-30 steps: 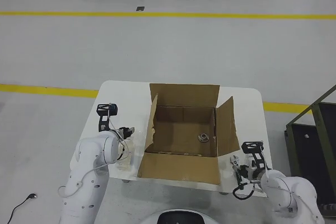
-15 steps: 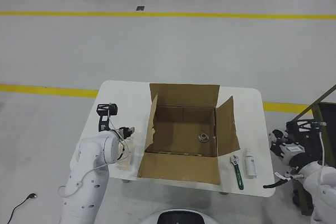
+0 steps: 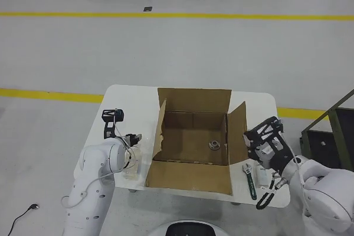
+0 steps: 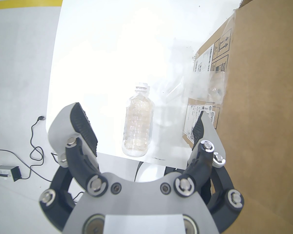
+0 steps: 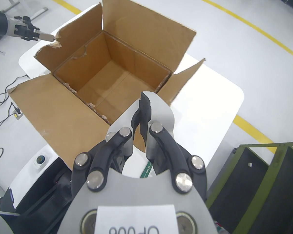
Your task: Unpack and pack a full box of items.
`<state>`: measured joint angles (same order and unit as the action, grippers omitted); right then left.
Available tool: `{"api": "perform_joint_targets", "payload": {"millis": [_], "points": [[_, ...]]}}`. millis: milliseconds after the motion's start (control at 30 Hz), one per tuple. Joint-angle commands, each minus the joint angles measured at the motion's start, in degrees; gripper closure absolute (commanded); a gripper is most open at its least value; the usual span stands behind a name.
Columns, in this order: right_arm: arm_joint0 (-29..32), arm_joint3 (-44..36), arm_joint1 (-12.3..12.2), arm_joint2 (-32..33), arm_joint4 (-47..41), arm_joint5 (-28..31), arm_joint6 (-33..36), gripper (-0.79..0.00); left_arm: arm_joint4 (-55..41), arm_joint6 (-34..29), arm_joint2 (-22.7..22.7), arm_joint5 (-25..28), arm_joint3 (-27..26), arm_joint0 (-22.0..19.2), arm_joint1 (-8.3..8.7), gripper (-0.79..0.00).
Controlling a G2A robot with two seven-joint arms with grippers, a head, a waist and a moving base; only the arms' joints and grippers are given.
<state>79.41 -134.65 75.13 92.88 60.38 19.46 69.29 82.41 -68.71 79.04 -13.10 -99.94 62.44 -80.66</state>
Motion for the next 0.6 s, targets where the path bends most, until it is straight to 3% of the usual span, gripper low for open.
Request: {"api": "perform_joint_targets", "payload": {"millis": [0, 267, 433, 567], "points": [[-0.5, 0.0, 0.0, -4.5, 2.1, -1.8, 1.3, 0.000, 0.0, 0.0, 0.0, 0.0, 0.0, 0.0, 0.00, -0.785], [-3.5, 0.1, 0.2, -18.6, 17.0, -9.6, 7.8, 0.000, 0.0, 0.0, 0.0, 0.0, 0.0, 0.0, 0.00, -0.785], [-9.2, 9.0, 0.9, -24.4, 23.5, -14.7, 8.1, 0.000, 0.0, 0.0, 0.0, 0.0, 0.0, 0.0, 0.00, -0.785], [-14.6, 16.2, 1.6, -26.8, 23.9, -17.3, 8.6, 0.000, 0.0, 0.0, 0.0, 0.0, 0.0, 0.0, 0.00, -0.785]]}}
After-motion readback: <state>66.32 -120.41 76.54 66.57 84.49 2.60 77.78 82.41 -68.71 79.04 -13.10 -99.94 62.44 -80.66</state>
